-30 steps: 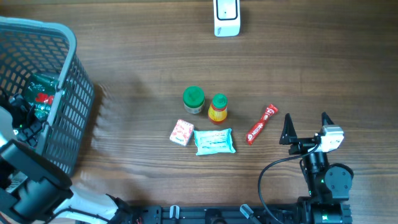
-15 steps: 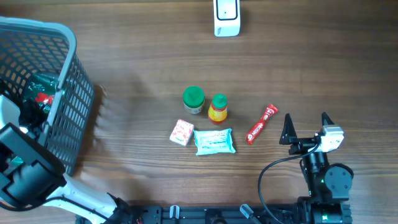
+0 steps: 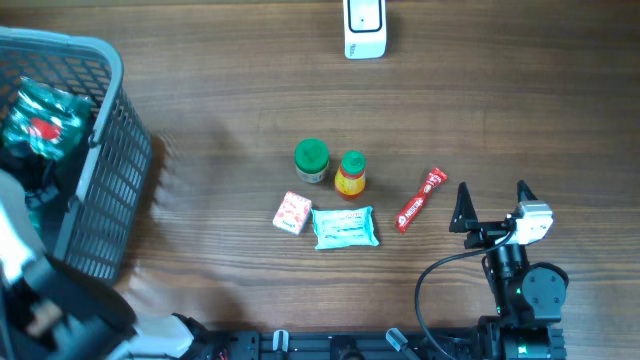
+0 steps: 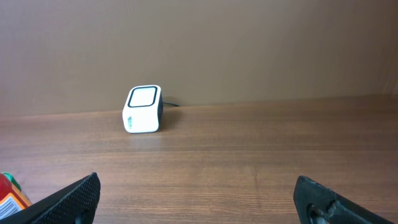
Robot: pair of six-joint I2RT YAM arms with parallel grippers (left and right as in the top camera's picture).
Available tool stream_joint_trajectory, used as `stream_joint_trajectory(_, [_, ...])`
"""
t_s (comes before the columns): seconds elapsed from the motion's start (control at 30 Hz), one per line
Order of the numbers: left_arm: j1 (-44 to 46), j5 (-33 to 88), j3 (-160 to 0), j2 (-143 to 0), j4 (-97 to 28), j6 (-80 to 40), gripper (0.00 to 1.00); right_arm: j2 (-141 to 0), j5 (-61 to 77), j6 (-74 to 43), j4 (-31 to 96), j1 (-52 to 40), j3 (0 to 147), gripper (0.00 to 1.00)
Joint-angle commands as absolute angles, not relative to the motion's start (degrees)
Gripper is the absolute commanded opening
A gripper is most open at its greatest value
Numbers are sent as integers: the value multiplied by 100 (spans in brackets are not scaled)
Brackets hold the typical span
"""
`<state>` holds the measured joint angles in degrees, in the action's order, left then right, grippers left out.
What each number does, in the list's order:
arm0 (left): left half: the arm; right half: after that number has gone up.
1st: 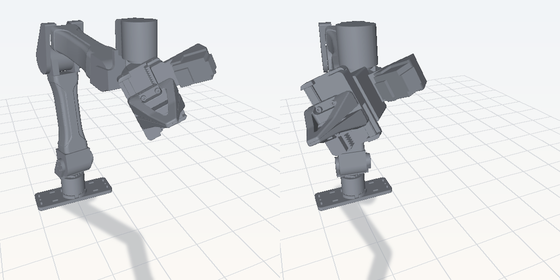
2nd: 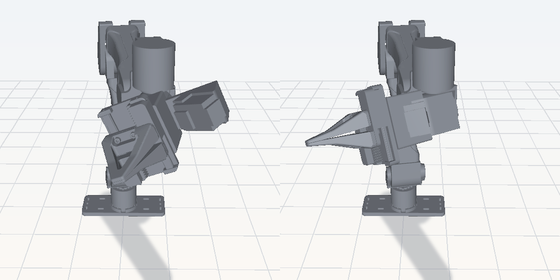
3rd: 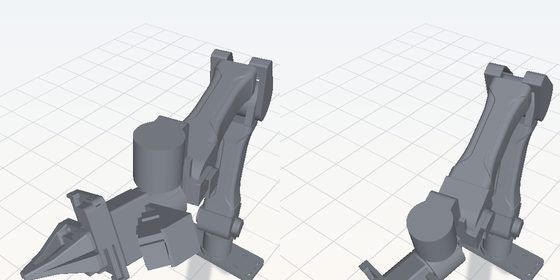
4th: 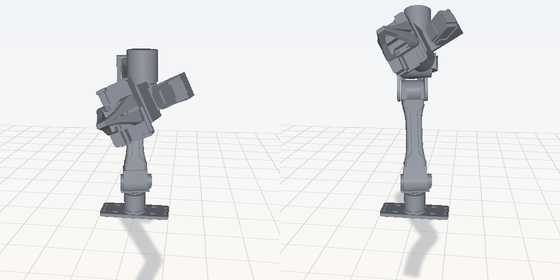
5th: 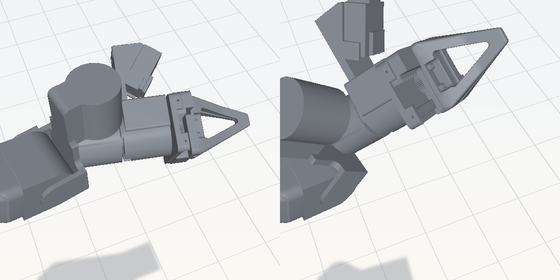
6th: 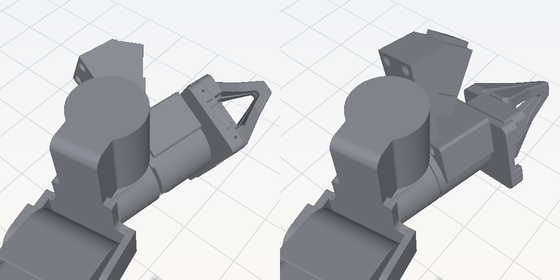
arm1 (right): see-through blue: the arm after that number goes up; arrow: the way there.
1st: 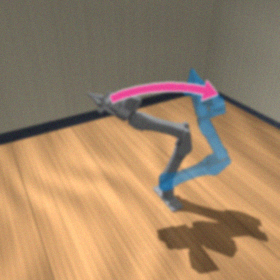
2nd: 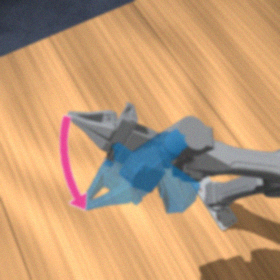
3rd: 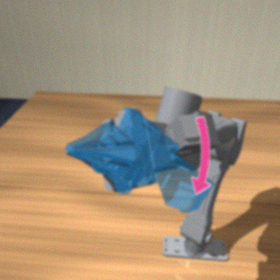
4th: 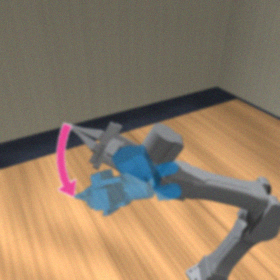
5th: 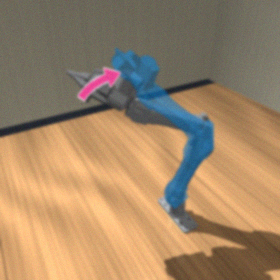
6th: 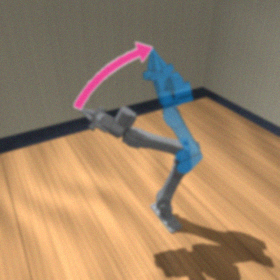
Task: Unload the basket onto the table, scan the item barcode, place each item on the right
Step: 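Return left gripper to basket and grasp the green 3M gloves pack, then carry the gloves pack right and set it down near the right gripper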
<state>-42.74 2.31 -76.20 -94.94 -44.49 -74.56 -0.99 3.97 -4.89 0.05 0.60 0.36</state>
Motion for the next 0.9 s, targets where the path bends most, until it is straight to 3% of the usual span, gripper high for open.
stream_joint_trajectory(0.0, [-4254, 395, -7760, -8200, -4324, -7220, 4, -80, 344, -462, -5, 73, 30, 100])
stream_joint_trajectory(0.33, [-3898, 2171, -7760, -5815, -4091, -6930, 4, -80, 344, -460, -3, 73, 30, 100])
stream_joint_trajectory(0.57, [-1103, 2246, -7760, -5824, -3588, -4871, 4, -80, 344, -460, -5, 73, 30, 100])
stream_joint_trajectory(0.87, [2082, 2246, -7760, -7325, -3059, -2812, 4, -80, 344, -460, -3, 73, 30, 100])
